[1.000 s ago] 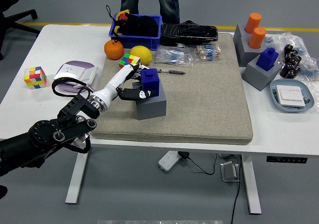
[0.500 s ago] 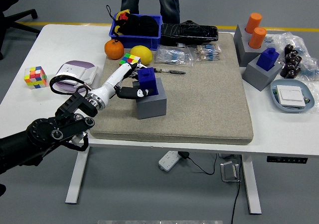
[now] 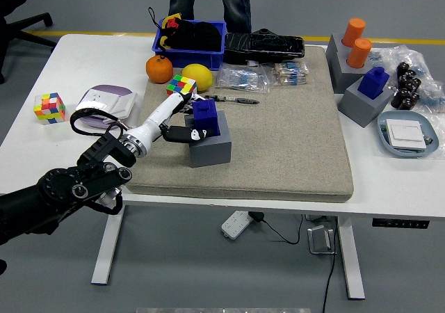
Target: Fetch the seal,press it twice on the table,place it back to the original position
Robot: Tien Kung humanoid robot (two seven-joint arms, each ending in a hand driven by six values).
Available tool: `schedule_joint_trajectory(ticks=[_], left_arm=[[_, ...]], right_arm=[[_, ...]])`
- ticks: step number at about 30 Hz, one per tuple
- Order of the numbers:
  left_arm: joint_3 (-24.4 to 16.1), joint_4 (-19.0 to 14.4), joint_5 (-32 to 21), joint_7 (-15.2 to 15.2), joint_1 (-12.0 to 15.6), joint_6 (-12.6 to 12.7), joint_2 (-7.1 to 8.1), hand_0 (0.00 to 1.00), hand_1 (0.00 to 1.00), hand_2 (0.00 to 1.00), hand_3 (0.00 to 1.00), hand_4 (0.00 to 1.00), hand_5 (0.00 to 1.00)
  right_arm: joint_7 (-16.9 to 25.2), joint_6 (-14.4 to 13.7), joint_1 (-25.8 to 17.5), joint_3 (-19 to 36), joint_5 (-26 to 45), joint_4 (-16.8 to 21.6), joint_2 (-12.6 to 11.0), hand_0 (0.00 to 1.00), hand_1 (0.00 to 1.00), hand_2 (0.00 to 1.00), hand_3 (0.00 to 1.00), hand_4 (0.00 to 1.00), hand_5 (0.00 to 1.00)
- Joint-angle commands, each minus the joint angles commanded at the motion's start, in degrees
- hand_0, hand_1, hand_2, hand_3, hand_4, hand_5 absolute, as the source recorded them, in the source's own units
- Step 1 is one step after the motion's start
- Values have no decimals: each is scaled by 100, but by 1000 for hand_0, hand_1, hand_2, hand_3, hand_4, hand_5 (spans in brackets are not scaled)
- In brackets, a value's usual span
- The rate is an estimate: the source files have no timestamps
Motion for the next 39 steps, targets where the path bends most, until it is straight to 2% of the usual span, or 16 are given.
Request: schedule_joint_trajectory(ticks=[7,8,10,19,20,25,26,31,32,37,38,39], left_arm=[[28,45,-25,13,4,-20,-20,620,518,471,585,688,2],[29,46,-24,15,4,-25,-25,648,553,500,596,697,2],[15,51,-30,24,10,-44,-35,648,553,500,596,697,2],[0,64,28,171,30,-228,-41,668,582,531,611,730,2],[-8,71,21,174,33,-250,-39,708,679,590,656,837,2],[-58,104,-64,171,43,-371,-30,708,679,590,656,837,2],[-71,109,-73,175,47,-395,-28,806,789,742,811,983,45],[-120,118,-95,196,53,-444,-20,806,789,742,811,983,45],[-122,119,-95,198,54,-448,-21,825,814,769,831,998,183],[-162,124,-111,195,61,-458,-28,825,814,769,831,998,183],[-167,123,-112,194,62,-461,-27,834,819,777,838,998,228],[-172,122,-111,194,65,-461,-25,834,819,777,838,998,228]], right_arm=[[-5,3,-8,-16,9,-2,2,864,774,731,743,797,570],[-4,4,-11,-19,13,-1,1,864,774,731,743,797,570],[-7,3,-13,-19,11,-3,-1,864,774,731,743,797,570],[-4,2,-16,-31,14,0,0,864,773,731,742,796,569],[-3,2,-18,-32,13,0,2,864,773,730,742,796,569],[-5,5,-20,-31,11,-4,6,864,773,730,742,796,569],[-7,5,-21,-30,8,-4,5,864,773,730,742,795,568],[-7,3,-15,-9,-1,-2,7,864,773,730,742,795,568],[-6,4,-16,-6,-1,-1,8,864,773,729,743,795,568],[-7,5,-17,12,-6,-3,10,864,773,729,743,795,568],[-8,5,-18,15,-7,-4,10,864,774,728,743,795,568],[-7,5,-19,19,-9,-4,11,864,774,728,743,795,568]])
